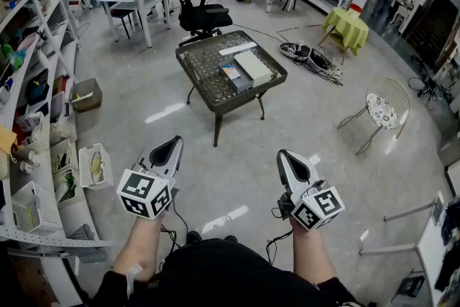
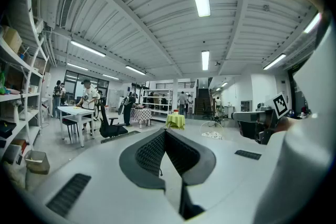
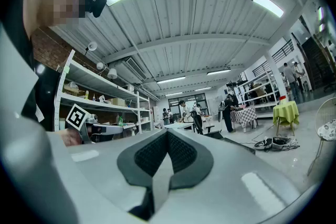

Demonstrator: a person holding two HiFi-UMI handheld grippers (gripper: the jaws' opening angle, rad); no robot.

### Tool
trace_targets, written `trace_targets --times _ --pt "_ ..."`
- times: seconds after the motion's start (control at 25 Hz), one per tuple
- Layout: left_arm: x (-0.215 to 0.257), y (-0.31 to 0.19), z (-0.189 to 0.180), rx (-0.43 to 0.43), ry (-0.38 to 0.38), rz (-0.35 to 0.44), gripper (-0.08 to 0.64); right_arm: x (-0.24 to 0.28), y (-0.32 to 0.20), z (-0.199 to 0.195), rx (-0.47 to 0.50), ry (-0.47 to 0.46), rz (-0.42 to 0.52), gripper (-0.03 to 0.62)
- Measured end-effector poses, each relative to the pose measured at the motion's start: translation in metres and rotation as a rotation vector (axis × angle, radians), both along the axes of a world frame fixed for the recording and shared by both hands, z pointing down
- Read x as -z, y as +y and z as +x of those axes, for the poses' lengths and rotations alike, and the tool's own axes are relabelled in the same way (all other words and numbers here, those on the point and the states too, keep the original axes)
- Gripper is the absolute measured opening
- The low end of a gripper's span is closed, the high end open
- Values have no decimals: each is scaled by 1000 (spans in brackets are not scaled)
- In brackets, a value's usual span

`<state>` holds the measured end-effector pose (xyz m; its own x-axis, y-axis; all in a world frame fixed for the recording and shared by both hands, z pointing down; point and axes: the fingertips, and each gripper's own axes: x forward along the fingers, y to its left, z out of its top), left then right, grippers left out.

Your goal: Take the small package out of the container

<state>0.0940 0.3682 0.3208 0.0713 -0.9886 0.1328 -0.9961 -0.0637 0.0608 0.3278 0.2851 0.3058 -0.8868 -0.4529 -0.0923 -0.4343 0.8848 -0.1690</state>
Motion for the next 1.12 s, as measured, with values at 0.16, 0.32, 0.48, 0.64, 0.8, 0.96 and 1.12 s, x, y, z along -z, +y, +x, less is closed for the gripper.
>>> trace_targets --times 0.16,0.32,0.48,0.64,0.8,0.96,1.12 --pt "0 -4 22 -1 -4 -7 6 -1 0 16 7 -6 -7 6" --pt "1 -6 44 -4 -13 -12 6 -6 -1 37 13 -25 -31 6" --pt "1 -8 61 -10 -16 -14 6 -12 -4 53 14 -35 -51 6" --pt "-2 -10 64 -9 -7 -17 6 -15 -6 55 27 -48 -67 6" --pt "-4 -18 59 -19 -1 -13 6 -17 -12 45 44 -64 -114 8" --pt "-16 -37 48 -27 23 -28 6 -24 -26 29 60 -67 -153 9" --pt "-31 -66 22 -42 43 -51 6 -34 -52 -3 75 -43 -176 11"
